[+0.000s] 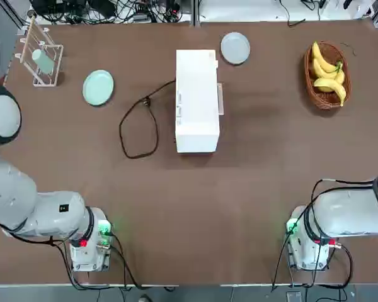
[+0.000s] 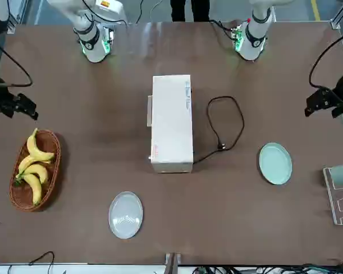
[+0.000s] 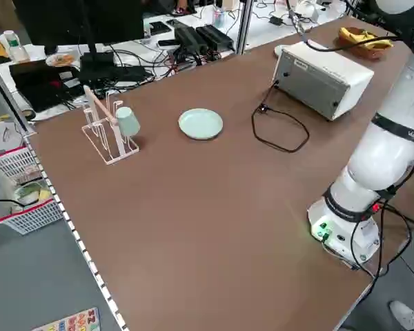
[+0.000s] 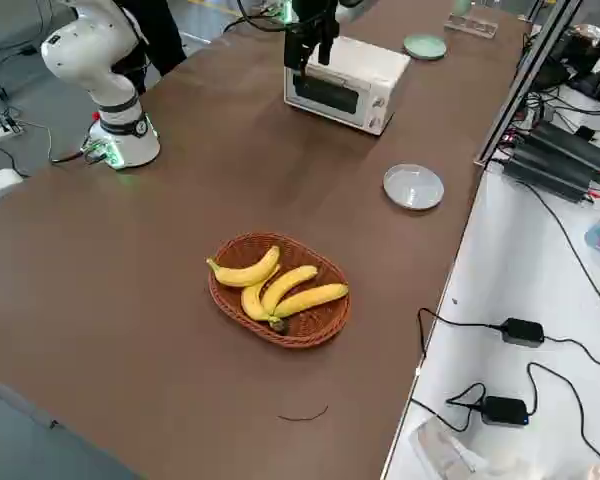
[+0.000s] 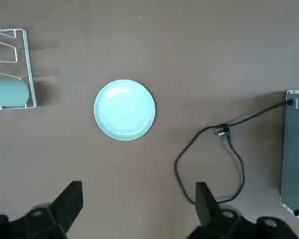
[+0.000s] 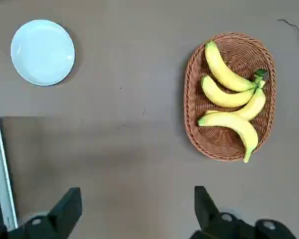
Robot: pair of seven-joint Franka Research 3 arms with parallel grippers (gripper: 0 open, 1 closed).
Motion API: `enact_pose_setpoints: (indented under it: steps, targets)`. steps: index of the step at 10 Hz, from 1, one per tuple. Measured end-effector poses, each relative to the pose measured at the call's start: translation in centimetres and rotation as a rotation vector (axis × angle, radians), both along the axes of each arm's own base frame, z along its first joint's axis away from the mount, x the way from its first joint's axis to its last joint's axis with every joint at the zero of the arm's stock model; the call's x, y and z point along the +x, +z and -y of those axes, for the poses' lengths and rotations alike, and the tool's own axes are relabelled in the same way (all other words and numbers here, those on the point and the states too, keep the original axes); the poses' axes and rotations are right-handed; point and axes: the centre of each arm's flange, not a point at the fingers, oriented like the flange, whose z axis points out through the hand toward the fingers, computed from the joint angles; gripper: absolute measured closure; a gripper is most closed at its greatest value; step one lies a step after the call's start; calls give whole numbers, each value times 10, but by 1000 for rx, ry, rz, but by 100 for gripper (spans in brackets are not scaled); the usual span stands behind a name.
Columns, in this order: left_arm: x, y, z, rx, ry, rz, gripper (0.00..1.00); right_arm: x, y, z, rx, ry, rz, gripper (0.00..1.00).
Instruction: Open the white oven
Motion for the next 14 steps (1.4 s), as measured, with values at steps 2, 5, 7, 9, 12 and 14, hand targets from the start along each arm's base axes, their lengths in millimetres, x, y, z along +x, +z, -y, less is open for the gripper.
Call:
enact_pose_setpoints:
  steps: [2, 5, 7, 9, 12, 14]
  targets:
    - [0, -1, 4, -1, -7, -2, 0, 0, 0, 1, 2, 6, 0, 0]
    - [-3, -14, 65, -17, 10, -23, 0, 0, 0, 2, 4, 19, -1, 1]
    - [-10, -39, 142, -21, 34, -60, 6, 0, -2, 1, 23, 63, -1, 11]
    - [-21, -65, 208, -33, 64, -73, 31, 5, -16, -2, 58, 81, 17, 44]
    - [-49, -106, 323, -68, 86, -58, 61, 20, -74, -38, 114, 128, 19, 91]
    - [-78, -137, 397, -93, 110, -59, 78, 18, -125, -95, 320, 143, -19, 99]
